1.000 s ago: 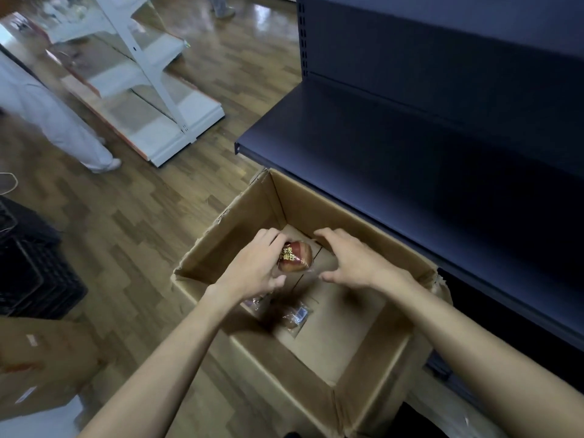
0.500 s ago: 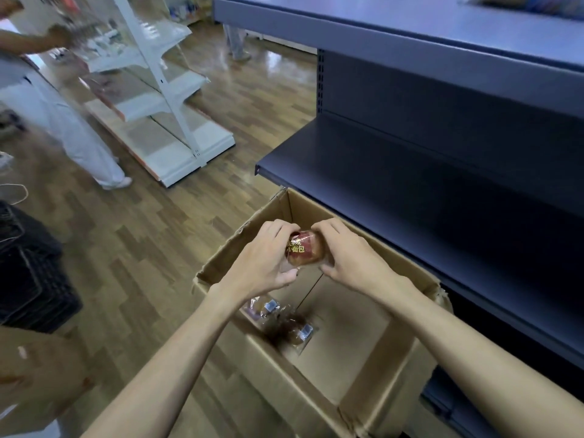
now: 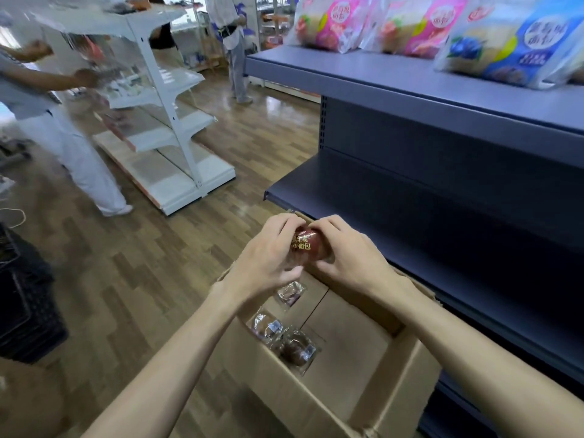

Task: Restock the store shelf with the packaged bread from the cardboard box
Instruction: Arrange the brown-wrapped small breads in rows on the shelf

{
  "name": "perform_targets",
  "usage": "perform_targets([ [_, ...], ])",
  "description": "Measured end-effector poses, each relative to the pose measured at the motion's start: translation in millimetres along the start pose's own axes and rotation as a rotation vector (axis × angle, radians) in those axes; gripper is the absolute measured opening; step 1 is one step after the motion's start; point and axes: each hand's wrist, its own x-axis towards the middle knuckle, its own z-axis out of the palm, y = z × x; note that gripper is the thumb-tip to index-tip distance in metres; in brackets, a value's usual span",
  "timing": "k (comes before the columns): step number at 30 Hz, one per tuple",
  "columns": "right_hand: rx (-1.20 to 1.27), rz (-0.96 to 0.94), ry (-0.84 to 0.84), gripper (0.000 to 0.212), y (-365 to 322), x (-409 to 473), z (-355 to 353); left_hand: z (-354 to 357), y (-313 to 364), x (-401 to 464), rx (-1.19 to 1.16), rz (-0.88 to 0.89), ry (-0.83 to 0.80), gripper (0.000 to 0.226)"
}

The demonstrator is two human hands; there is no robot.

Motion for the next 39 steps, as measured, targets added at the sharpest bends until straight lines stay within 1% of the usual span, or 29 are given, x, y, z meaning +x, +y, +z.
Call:
perform_targets([
  [3,-0.041,-0.008,0.071,0.055,-5.6,0.7,-14.9,-13.5,-4.4,-1.5,0.020,-0.027,0.038,0.092],
  [6,-0.083,-0.015,0.133,0.058,-11.1,2.7,-32.1,-27.0,-8.7,-2.6,0.033,-0.074,0.075,0.097],
  [11,-0.133,-0.011,0.190,0.058,-21.9,2.9,-54.5,-42.9,-9.6,-1.8,0.043,-0.072,0.115,0.090],
  [14,-0.157,-0.016,0.222,0.058,-26.0,1.2,-70.1,-49.2,-7.7,0.9,0.074,-0.049,0.118,0.081],
  [18,-0.194,-0.026,0.270,0.059,-22.1,2.4,-102.9,-57.6,1.6,10.8,0.125,-0.015,0.110,0.068],
  [21,-0.223,-0.023,0.311,0.061,-13.3,1.4,-135.3,-66.5,18.1,31.0,0.131,0.017,0.117,0.064],
  [27,-0.256,0.018,0.422,0.057,19.6,-29.4,-213.5,-75.2,90.7,100.2,0.069,0.149,0.185,0.062],
  [30,-0.271,0.070,0.487,0.056,44.0,-60.3,-254.6,-70.2,141.5,136.5,-0.020,0.244,0.219,0.059],
  [33,-0.312,0.144,0.532,0.055,69.4,-98.6,-294.4,-56.7,191.9,168.5,-0.122,0.304,0.238,0.059],
  [36,-0.354,0.216,0.584,0.052,96.4,-141.1,-329.4,-37.9,239.5,197.5,-0.179,0.377,0.226,0.057],
  [39,-0.418,0.283,0.613,0.053,120.4,-183.5,-360.0,-19.5,289.1,222.4,-0.214,0.466,0.197,0.056],
])
